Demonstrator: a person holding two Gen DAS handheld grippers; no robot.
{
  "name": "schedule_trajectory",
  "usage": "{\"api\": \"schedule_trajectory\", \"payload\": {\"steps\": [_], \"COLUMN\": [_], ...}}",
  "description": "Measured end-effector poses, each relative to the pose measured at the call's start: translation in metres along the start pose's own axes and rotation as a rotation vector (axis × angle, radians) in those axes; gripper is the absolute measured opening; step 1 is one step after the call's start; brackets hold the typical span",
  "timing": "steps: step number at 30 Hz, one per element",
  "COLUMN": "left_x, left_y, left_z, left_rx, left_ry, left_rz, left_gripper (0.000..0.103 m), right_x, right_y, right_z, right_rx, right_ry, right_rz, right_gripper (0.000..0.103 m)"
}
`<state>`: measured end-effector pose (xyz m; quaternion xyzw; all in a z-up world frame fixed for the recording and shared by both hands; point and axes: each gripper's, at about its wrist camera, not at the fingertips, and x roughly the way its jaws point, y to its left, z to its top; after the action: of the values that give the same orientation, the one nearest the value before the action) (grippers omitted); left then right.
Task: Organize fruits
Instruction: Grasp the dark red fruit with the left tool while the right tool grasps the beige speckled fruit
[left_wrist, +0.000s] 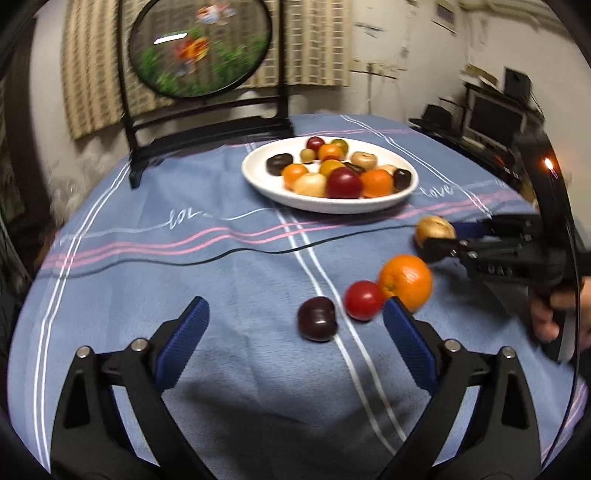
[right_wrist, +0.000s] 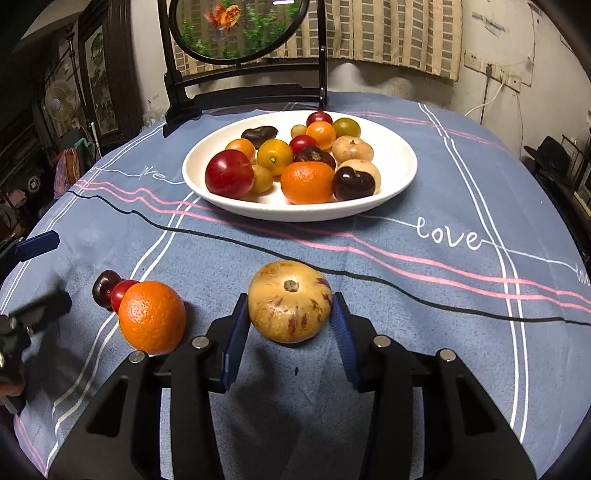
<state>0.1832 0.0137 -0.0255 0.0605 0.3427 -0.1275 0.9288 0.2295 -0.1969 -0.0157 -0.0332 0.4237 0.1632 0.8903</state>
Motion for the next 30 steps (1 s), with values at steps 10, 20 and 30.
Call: {"api": "schedule_trajectory", "payload": {"steps": [10, 20, 30], "left_x": [0.017, 0.031, 0.036], "left_y": [0.000, 0.000, -0.007], "left_z": [-0.005, -0.005, 0.000], "left_rx": [0.010, -0.016, -0.024], "left_ry": [0.078, 0.132, 0.136], "left_rz": [-0.016, -0.064, -0.088], "left_gripper": [0.054, 0.046, 0.032], "right_x": [0.002, 0.002, 0.002], "right_y": [0.000, 0.000, 0.000], "right_z": [-0.001, -0.001, -0.001], "right_rx": [0.011, 0.012, 0.012], "right_ry": [0.018, 0.022, 0.022], "right_rz": [0.005, 0.005, 0.005], "right_gripper": [0.044, 0.044, 0.044]}}
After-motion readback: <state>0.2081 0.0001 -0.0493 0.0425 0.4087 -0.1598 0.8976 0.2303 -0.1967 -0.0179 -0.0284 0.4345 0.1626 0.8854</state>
